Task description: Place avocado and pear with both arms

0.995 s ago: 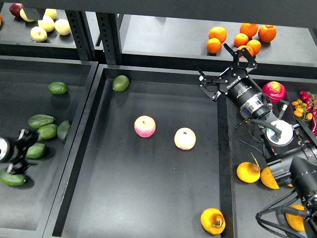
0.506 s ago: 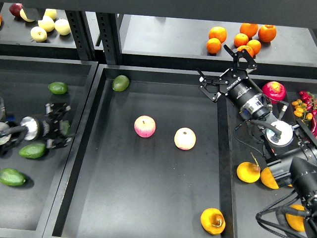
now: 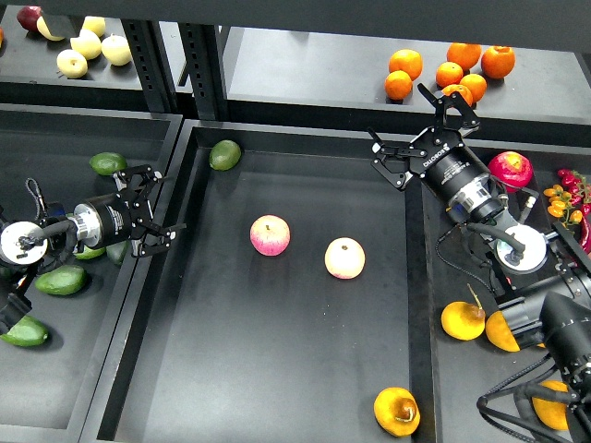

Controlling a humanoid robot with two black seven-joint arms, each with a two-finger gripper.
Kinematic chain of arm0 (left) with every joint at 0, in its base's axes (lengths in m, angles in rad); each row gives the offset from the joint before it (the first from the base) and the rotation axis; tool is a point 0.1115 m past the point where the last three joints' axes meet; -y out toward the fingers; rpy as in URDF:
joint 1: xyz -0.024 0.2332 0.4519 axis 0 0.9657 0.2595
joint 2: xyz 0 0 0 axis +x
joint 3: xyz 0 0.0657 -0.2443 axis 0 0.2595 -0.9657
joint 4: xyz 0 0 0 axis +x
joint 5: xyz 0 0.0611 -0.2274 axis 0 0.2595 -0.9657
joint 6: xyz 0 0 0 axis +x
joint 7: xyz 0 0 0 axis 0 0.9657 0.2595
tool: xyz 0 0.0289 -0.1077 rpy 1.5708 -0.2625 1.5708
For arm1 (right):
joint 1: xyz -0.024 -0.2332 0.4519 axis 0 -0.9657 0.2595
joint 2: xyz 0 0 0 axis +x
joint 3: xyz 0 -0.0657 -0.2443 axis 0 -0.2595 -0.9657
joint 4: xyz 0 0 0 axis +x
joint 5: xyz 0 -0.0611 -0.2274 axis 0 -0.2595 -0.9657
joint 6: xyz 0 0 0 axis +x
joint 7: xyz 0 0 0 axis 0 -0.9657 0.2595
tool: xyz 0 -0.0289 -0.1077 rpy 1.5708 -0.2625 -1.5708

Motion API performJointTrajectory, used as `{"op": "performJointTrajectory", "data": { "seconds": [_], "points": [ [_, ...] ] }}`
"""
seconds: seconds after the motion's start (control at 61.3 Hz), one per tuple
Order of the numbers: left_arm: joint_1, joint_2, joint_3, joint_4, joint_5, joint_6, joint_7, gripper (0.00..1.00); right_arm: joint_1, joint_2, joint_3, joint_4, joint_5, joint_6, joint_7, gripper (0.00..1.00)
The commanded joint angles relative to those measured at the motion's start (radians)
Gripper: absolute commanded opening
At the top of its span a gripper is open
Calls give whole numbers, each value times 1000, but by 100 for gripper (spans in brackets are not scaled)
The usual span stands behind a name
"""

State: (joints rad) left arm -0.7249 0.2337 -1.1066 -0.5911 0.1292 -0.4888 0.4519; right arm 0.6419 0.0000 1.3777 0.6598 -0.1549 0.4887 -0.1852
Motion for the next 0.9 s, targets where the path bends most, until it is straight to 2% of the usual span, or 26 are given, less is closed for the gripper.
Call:
{"op": "performJointTrajectory", "data": {
  "seconds": [0.0, 0.343, 0.783, 0.881],
  "points": [
    [7, -68, -79, -4, -3, 0, -15, 92, 1, 0, 0, 0, 0, 0, 0, 100],
    [47, -234, -262, -59, -5, 0, -15, 93, 1, 0, 0, 1, -2, 0, 0, 100],
    [67, -234, -372, -65, -63, 0, -16, 93, 1, 0, -3, 4, -11, 0, -2, 100],
    [78, -234, -371, -67, -72, 0, -32, 93, 1, 0, -3, 3, -11, 0, -3, 100]
  ]
}}
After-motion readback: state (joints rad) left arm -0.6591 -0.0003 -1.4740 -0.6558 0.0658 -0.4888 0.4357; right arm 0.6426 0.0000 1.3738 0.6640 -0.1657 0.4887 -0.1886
